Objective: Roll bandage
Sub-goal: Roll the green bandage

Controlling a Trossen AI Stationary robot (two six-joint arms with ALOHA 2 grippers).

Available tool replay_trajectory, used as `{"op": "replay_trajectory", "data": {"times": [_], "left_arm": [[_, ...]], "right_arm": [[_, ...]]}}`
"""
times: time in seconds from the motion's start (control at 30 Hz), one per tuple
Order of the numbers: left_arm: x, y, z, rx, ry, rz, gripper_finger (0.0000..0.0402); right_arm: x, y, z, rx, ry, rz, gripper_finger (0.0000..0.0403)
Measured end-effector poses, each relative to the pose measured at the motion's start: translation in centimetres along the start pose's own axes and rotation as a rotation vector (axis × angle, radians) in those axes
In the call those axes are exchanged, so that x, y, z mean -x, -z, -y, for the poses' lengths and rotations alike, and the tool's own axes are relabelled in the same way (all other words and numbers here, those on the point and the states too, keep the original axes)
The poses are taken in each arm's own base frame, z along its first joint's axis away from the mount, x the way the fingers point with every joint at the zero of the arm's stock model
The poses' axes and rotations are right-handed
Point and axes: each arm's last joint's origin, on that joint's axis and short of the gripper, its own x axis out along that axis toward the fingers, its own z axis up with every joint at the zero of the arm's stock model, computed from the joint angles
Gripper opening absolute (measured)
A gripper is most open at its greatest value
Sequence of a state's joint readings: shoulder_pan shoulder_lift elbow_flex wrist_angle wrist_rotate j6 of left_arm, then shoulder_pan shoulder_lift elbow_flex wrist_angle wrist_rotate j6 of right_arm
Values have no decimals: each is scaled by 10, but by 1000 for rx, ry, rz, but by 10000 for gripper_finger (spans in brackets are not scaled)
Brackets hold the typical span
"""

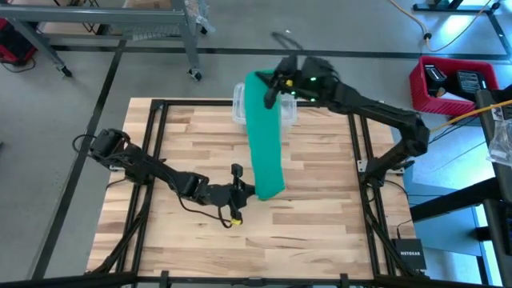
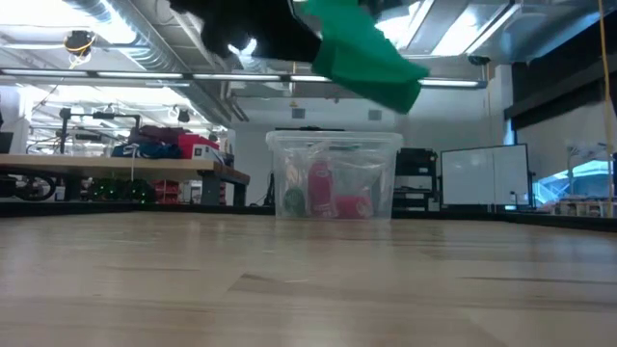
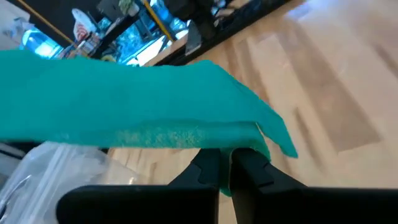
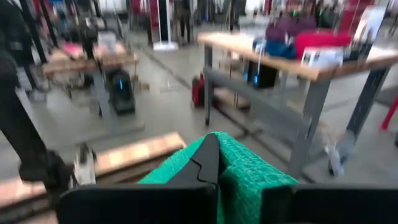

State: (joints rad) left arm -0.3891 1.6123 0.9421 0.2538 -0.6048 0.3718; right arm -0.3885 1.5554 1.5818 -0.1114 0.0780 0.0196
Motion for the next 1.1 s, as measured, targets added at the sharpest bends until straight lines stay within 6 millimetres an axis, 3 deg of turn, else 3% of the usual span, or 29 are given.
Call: {"op": "replay_trajectory", "data": {"times": [0.17, 0.33, 0.57, 0.83, 1.1], "left_arm": [[8, -12, 8, 51, 7, 90, 6], [14, -17, 14, 150, 30, 126, 5], [21, -16, 26, 296, 85, 92, 7], [20, -9, 27, 521, 95, 18, 9], [15, -2, 33, 664, 94, -26, 10]], "right_arm": [[-28, 34, -3, 32, -42, -155, 43], [-46, 68, -8, 22, -163, -330, 131], [-45, 102, -15, -58, -410, -607, 248], [-21, 84, -11, -41, -349, -623, 292], [-31, 76, -9, -28, -243, -479, 293]]}}
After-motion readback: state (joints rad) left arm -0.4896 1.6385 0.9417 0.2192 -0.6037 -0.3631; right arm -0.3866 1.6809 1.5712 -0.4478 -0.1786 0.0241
